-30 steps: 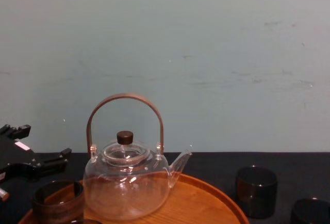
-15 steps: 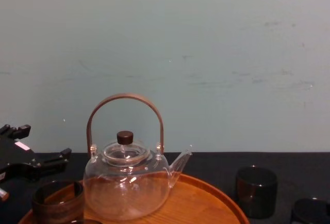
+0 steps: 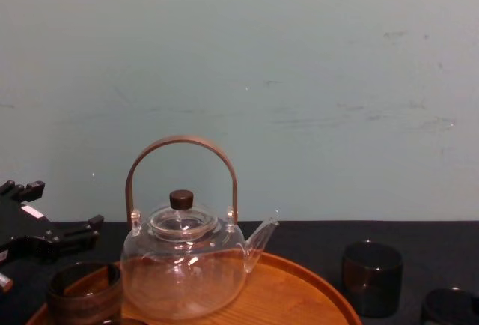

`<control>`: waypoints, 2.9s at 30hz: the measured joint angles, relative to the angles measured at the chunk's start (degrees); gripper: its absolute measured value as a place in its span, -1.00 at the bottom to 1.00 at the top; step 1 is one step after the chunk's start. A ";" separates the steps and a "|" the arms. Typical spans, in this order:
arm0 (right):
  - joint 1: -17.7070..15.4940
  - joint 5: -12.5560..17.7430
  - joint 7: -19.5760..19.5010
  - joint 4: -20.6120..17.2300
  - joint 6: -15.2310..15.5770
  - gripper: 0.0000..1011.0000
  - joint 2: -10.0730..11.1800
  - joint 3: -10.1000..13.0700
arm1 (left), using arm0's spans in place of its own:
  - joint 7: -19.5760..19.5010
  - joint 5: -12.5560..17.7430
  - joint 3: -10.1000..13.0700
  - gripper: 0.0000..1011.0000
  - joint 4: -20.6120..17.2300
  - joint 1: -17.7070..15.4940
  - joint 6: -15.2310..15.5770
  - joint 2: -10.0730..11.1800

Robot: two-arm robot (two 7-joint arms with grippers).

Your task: Pick up the glass from the table and place it on the tray.

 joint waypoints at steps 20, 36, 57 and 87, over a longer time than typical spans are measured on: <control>-0.52 0.62 1.64 -1.46 -2.52 0.79 0.53 0.34 | 0.00 0.00 0.00 0.98 0.00 0.00 0.00 0.00; -0.32 -0.46 4.55 -5.66 -3.64 0.79 0.37 -3.90 | 0.00 0.00 0.00 0.98 0.00 0.00 0.00 0.00; 7.31 -2.78 8.48 -0.76 -3.87 0.79 -5.31 -14.89 | 0.00 0.00 0.00 0.98 0.00 0.00 0.00 0.00; 9.56 -2.04 8.43 3.92 -3.03 0.79 -7.17 -17.86 | 0.00 0.00 0.00 0.98 0.00 0.00 0.00 0.00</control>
